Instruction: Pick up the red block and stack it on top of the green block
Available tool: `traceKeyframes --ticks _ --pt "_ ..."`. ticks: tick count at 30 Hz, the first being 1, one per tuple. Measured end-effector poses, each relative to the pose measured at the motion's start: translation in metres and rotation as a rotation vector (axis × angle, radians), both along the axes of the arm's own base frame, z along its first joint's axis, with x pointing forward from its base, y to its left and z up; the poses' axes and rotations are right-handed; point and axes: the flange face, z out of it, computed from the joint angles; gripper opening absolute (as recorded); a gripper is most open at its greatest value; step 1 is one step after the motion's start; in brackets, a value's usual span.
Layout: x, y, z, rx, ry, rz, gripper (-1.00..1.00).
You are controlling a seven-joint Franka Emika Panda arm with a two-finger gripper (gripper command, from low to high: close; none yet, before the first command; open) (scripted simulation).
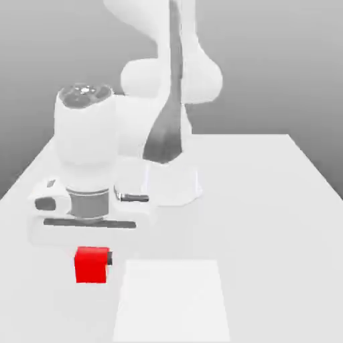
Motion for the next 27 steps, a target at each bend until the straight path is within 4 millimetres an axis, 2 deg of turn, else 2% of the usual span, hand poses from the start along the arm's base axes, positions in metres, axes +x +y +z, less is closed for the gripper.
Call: traceKeyframes --ticks 1,6,10,11,13,23,27 --pt "-0.024 -0.022 0.002 -0.001 0.0 -0.07 -1.0" --pt "-0.116 -0.069 0.007 0.015 -0.01 -0.292 -1.0" --pt "-0.203 -0.09 0.002 0.053 -0.031 -0.512 -1.0" --pt "-0.215 -0.091 -0.001 0.065 -0.038 -0.547 -1.0" --pt "-0.222 -0.091 -0.008 0.088 -0.048 -0.569 -1.0" --pt "-0.219 -0.09 -0.049 0.117 -0.063 -0.572 -1.0" --pt "-0.224 -0.091 -0.064 0.09 -0.051 -0.577 -1.0"
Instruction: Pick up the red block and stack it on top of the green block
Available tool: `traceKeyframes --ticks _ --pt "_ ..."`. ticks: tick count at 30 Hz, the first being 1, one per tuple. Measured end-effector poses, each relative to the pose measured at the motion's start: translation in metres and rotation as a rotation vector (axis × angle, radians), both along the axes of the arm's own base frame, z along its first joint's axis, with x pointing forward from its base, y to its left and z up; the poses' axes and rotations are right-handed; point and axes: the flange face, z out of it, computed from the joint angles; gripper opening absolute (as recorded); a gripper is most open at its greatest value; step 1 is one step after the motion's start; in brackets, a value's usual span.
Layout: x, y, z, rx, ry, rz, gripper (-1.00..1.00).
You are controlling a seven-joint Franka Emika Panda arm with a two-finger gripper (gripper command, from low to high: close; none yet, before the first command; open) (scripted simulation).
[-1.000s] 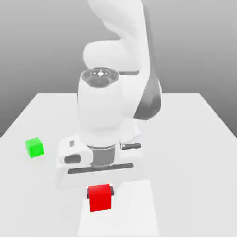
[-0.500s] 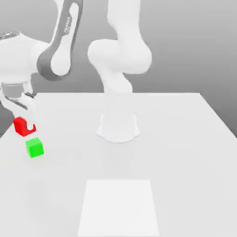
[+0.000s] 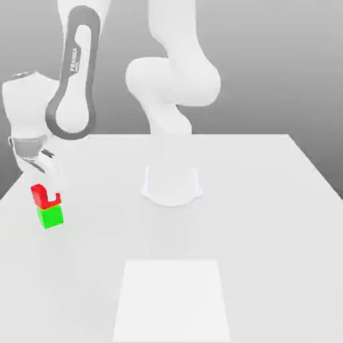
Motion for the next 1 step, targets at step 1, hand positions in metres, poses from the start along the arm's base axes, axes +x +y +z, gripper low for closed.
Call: traceKeyframes --ticks 1 --pt "-0.0021 -0.0001 -0.0034 -0.008 0.007 -0.002 -1.0"
